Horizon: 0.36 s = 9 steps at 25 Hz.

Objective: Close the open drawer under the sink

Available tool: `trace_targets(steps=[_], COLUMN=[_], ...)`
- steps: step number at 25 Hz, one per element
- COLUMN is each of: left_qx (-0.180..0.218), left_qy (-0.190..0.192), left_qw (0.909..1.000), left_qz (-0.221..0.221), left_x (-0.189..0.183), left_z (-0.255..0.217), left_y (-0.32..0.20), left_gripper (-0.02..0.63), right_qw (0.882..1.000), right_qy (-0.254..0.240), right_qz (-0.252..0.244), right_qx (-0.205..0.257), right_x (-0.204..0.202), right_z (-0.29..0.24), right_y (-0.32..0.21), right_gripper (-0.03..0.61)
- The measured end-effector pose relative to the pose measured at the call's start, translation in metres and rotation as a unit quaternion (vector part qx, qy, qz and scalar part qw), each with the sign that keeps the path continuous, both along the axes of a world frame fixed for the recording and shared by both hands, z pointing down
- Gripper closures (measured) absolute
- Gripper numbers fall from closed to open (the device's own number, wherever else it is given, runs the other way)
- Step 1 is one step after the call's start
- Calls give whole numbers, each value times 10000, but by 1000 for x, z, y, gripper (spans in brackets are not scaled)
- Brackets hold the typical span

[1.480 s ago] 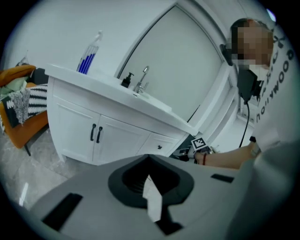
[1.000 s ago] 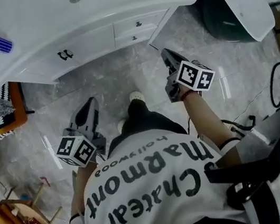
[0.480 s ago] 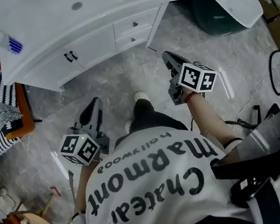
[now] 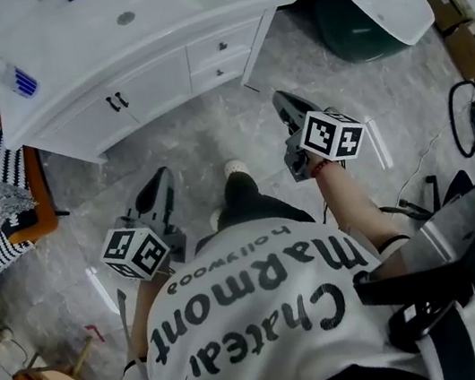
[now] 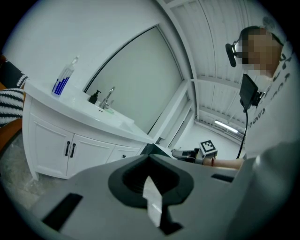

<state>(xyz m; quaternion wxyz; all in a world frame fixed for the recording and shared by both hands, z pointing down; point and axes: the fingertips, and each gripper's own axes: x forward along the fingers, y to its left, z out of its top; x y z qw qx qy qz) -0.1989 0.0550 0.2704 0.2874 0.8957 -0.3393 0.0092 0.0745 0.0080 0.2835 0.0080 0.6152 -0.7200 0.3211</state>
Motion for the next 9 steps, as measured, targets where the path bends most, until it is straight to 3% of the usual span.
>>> trace_targets(steps=[9], left_qx=[15], left_qy=[18], left_qw=[10000], left_qz=[-25], left_x=[-1], left_z=[-2], left_y=[4], left_gripper=[606], right_qw=[10000], right_qy=[-21], right_qz=[7], right_qx=[-28], right_x=[-3], right_z=[1], right_y=[2], right_gripper=[568])
